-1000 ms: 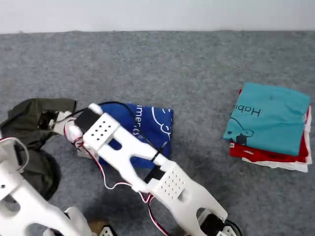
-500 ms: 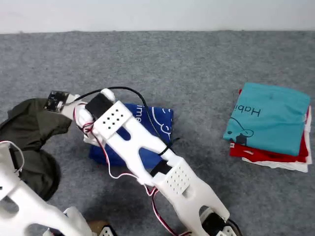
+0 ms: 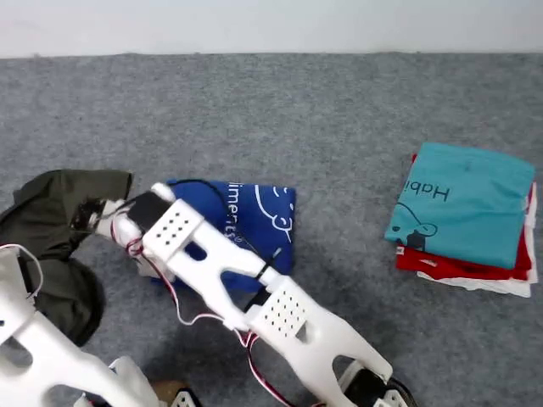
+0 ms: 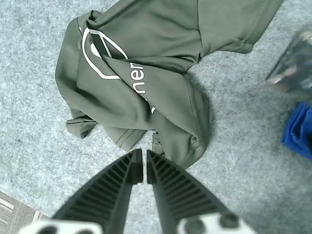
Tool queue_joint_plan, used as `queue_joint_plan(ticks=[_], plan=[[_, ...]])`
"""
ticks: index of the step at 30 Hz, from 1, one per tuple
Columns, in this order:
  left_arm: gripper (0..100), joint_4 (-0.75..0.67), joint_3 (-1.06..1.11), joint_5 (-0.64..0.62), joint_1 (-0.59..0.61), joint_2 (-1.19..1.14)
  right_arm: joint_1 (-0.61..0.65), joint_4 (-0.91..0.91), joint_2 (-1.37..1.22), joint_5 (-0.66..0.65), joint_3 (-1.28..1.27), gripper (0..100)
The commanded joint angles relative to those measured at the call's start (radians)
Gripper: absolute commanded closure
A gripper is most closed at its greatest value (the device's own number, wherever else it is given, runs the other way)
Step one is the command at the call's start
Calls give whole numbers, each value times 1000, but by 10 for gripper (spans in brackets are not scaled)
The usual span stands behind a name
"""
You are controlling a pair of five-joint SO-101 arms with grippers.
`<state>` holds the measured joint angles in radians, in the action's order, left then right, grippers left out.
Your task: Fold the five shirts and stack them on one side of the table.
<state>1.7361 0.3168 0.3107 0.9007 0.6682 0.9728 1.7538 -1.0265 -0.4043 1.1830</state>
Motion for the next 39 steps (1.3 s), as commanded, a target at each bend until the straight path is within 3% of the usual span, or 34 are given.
queue_joint_plan(ticks=[1,12,16,22,26,31,39], plan=[[977,18,-2,15,8,20,-90,45,166,84,20,988],[977,17,-2,17,5,20,-272,41,581,143,-624,988],[977,17,-2,17,3,20,-297,27,598,152,-804,988],[977,17,-2,17,3,20,-294,-142,555,152,-1016,988],[977,17,-2,41,3,20,-321,-154,545,152,-1007,988],[977,17,-2,51,6,20,-321,-27,630,152,-832,988],[977,17,-2,49,3,17,-200,-58,587,152,-700,988]])
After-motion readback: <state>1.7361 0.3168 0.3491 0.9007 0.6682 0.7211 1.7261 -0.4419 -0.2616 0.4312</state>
